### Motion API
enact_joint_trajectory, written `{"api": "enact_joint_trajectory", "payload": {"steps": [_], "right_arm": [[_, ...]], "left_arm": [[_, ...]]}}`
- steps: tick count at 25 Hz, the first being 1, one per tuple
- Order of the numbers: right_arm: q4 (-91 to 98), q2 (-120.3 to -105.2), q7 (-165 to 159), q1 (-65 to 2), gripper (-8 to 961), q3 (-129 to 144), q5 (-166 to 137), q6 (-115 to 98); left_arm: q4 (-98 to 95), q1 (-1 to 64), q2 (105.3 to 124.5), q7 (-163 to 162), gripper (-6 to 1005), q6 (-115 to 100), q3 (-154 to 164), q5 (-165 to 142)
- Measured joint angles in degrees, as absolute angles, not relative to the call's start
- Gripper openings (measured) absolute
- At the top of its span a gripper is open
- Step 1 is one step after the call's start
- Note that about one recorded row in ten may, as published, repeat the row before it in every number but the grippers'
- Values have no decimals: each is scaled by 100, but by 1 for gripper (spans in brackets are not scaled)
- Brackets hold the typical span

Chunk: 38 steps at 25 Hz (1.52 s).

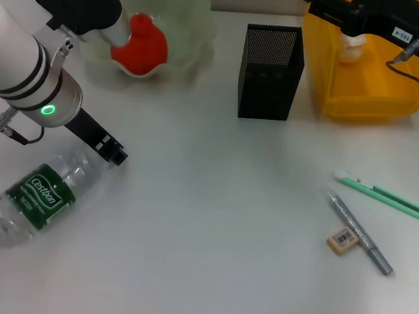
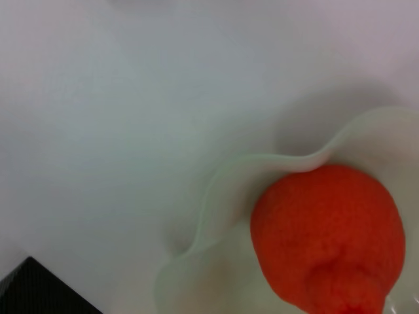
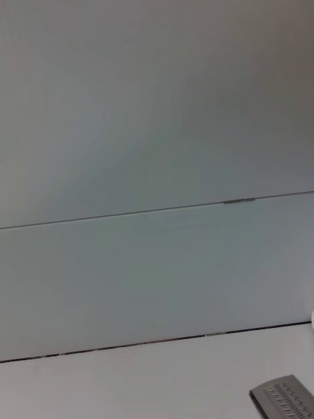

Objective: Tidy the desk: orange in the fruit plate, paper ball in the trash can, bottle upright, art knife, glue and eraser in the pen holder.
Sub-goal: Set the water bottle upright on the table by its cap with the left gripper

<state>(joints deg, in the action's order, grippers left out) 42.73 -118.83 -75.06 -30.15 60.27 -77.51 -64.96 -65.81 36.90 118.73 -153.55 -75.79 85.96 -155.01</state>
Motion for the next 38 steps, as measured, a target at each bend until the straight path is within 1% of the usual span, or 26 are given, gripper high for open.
{"api": "enact_joint_trajectory", "payload": {"steps": [2, 5, 6, 9, 12, 13, 22, 26, 28, 33, 35, 38], "right_arm": [[4273, -11883, -7507, -3015, 700, 6020, -7751, -6496], [4268, -11887, -7510, -3014, 700, 6018, -7751, -6496], [4268, -11887, -7510, -3014, 701, 6018, -7751, -6496], [4268, -11892, -7518, -3014, 701, 6020, -7746, -6496], [4271, -11897, -7517, -3016, 701, 6020, -7694, -6498], [4271, -11897, -7517, -3016, 701, 6020, -7694, -6498], [4252, -11901, -7545, -3088, 701, 6020, -7690, -6507], [4248, -11900, -7552, -3094, 701, 6020, -7690, -6522], [4245, -11904, -7555, -3094, 701, 6020, -7689, -6536], [4249, -11908, -7557, -3106, 700, 6020, -7685, -6540], [4251, -11909, -7559, -3121, 700, 6020, -7684, -6540], [4253, -11909, -7559, -3145, 700, 6024, -7682, -6541]], "left_arm": [[-6682, 3652, 11868, -15328, 431, -7592, 8578, -15502], [-7352, 3311, 11866, -15084, 431, -7555, 8304, -15226], [-7352, 3311, 11866, -15084, 431, -7555, 8304, -15226], [-7698, 2992, 11860, -14654, 432, -7447, 7887, -14550], [-7776, 2674, 11851, -14014, 432, -7344, 7379, -13766], [-7776, 2674, 11851, -14014, 432, -7344, 7379, -13766], [-7916, 1985, 11858, -12498, 431, -6974, 7023, -12234], [-7876, 1787, 11853, -11995, 444, -6782, 7015, -11789], [-7789, 1568, 11859, -11404, 451, -6561, 7008, -11264], [-7639, 1488, 11857, -11048, 468, -6500, 6980, -10888], [-7111, 1444, 11842, -10326, 475, -6577, 6695, -10152], [-6857, 1436, 11843, -10025, 485, -6676, 6551, -9885]]}}
